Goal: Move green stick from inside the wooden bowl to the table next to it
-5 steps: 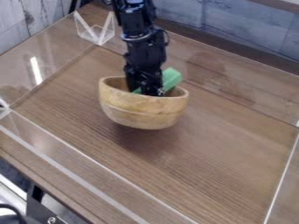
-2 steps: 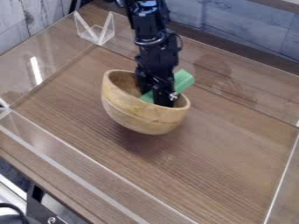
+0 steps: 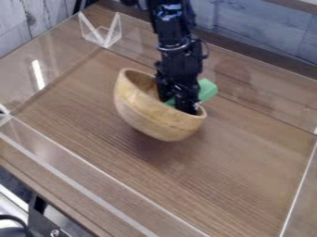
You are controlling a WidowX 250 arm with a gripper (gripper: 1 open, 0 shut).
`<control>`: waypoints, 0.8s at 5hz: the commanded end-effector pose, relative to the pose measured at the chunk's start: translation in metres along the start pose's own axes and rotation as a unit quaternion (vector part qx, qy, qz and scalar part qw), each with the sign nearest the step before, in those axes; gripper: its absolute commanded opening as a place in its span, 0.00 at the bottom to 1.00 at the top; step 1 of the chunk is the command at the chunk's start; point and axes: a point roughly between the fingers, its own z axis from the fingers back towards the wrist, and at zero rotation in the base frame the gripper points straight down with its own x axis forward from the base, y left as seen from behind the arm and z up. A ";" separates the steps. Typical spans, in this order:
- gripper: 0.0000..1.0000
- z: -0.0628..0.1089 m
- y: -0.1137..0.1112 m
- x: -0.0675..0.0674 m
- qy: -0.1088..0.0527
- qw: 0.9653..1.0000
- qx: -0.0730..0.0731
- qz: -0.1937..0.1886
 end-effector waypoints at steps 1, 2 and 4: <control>0.00 -0.008 0.003 -0.002 -0.004 1.000 0.000 -0.011; 0.00 -0.011 0.003 -0.014 -0.003 1.000 -0.006 -0.015; 0.00 0.008 -0.026 -0.016 0.002 1.000 -0.020 -0.005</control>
